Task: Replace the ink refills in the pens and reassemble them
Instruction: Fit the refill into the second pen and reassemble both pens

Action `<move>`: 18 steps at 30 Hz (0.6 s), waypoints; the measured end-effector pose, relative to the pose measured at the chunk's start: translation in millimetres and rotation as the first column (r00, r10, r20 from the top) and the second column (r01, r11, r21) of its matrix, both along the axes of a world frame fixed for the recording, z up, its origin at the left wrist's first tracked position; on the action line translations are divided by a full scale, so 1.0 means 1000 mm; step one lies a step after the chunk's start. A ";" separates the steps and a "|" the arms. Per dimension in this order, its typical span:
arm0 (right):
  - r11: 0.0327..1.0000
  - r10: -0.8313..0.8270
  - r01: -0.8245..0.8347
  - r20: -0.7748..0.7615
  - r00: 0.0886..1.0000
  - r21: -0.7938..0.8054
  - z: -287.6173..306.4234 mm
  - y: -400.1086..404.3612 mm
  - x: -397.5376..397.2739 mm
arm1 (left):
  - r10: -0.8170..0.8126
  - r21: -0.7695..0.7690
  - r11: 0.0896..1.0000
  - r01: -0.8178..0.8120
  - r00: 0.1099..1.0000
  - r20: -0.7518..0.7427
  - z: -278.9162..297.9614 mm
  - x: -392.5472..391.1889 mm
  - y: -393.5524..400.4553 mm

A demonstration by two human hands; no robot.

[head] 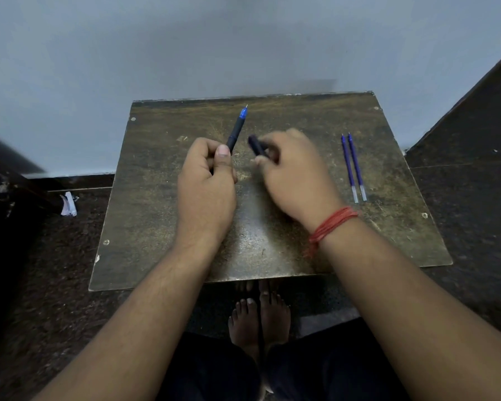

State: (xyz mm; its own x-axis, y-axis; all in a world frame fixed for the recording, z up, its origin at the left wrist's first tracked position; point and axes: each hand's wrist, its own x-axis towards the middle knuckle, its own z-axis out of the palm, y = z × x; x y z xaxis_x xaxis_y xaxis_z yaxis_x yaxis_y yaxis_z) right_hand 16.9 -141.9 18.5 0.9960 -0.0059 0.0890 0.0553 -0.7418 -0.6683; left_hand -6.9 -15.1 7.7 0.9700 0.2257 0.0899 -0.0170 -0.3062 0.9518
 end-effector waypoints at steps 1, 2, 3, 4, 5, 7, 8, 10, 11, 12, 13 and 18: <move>0.975 -0.046 0.045 -0.004 0.999 0.215 0.003 -0.005 0.001 | -0.013 0.003 1.000 0.013 1.000 -0.004 0.000 -0.001 -0.001; 0.896 -0.099 0.094 -0.011 0.995 0.433 0.005 -0.010 0.001 | -0.031 0.011 0.999 0.031 0.999 -0.010 -0.001 -0.002 -0.003; 0.787 -0.153 0.139 -0.027 0.988 0.601 0.007 -0.015 0.001 | -0.053 0.022 0.998 0.053 0.998 -0.015 -0.002 -0.003 -0.005; 0.685 -0.196 0.173 -0.050 0.979 0.707 0.008 -0.020 0.002 | -0.075 0.032 0.997 0.076 0.997 -0.018 -0.003 -0.004 -0.008; 0.602 -0.226 0.200 -0.075 0.971 0.773 0.007 -0.024 0.003 | -0.096 0.040 0.994 0.097 0.995 -0.019 -0.003 -0.005 -0.010; 0.484 -0.270 0.236 -0.113 0.956 0.843 0.005 -0.029 0.006 | -0.130 0.059 0.990 0.130 0.991 -0.011 -0.004 -0.006 -0.013; 0.448 -0.288 0.244 -0.120 0.950 0.860 0.003 -0.031 0.008 | -0.141 0.071 0.987 0.141 0.990 -0.008 -0.004 -0.007 -0.014; 0.414 -0.317 0.244 -0.112 0.942 0.877 0.001 -0.034 0.010 | -0.155 0.089 0.984 0.156 0.988 -0.009 -0.005 -0.008 -0.015; 0.411 -0.320 0.235 -0.102 0.942 0.881 0.000 -0.035 0.011 | -0.161 0.095 0.982 0.161 0.987 -0.008 -0.004 -0.008 -0.015; 0.414 -0.316 0.225 -0.093 0.944 0.882 0.000 -0.035 0.011 | -0.165 0.100 0.981 0.165 0.986 -0.004 -0.005 -0.009 -0.016; 0.424 -0.309 0.218 -0.086 0.947 0.879 0.000 -0.036 0.011 | -0.169 0.105 0.980 0.169 0.986 -0.002 -0.005 -0.009 -0.016; 0.517 -0.259 0.187 -0.056 0.964 0.836 0.002 -0.034 0.009 | -0.186 0.137 0.973 0.185 0.982 -0.003 -0.006 -0.009 -0.016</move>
